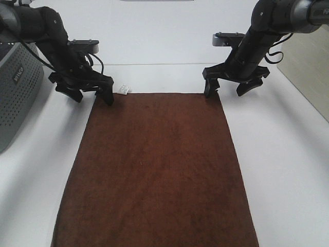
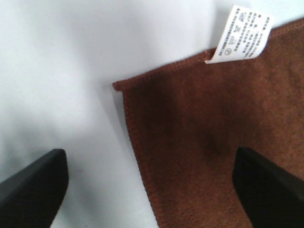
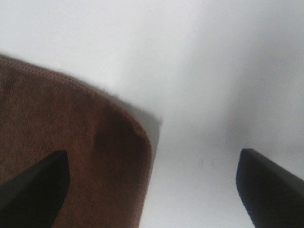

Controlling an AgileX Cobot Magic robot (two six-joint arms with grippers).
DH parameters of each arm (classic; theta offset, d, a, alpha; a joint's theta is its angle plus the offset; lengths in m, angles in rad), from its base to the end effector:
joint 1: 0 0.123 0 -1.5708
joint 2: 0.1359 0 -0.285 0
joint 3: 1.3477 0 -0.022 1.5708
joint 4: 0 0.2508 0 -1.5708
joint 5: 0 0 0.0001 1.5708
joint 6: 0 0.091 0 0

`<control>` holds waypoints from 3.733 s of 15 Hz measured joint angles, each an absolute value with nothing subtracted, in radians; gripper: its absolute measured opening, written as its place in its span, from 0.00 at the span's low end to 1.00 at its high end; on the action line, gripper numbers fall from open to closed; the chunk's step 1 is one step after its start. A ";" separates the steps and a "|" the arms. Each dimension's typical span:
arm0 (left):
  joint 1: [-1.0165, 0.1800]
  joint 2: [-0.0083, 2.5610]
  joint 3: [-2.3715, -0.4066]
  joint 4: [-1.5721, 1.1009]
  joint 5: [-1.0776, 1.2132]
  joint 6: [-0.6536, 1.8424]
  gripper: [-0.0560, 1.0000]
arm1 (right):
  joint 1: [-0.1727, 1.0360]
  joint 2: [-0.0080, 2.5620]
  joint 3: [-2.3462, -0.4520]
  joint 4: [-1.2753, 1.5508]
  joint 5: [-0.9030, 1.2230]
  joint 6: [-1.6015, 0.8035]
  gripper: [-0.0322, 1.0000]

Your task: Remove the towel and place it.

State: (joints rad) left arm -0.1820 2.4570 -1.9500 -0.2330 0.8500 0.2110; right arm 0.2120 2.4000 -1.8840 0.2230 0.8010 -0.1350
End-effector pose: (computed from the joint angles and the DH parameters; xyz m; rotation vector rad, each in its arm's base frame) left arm 0.4975 -0.1076 0.1043 0.3739 2.8016 -0.2748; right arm 0.4883 0.1199 0.1167 -0.3056 2.7794 0.2801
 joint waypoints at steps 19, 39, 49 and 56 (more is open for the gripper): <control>-0.199 2.475 -1.971 -0.243 0.853 0.067 0.77 | 0.246 2.468 -1.929 0.244 0.799 -0.131 0.81; -0.225 2.498 -1.965 -0.270 0.712 0.056 0.05 | 0.289 2.492 -1.985 0.159 0.773 -0.127 0.04; -0.225 2.510 -2.024 -0.213 0.383 0.056 0.05 | 0.290 2.503 -2.141 0.037 0.558 -0.127 0.04; -0.225 2.510 -2.024 -0.186 0.212 0.056 0.05 | 0.290 2.503 -2.141 0.033 0.407 -0.127 0.04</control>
State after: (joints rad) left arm -0.2250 2.5100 -2.0240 -0.1860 0.2120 0.0560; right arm 0.2900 2.5030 -2.1410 0.0330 0.4070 -0.1270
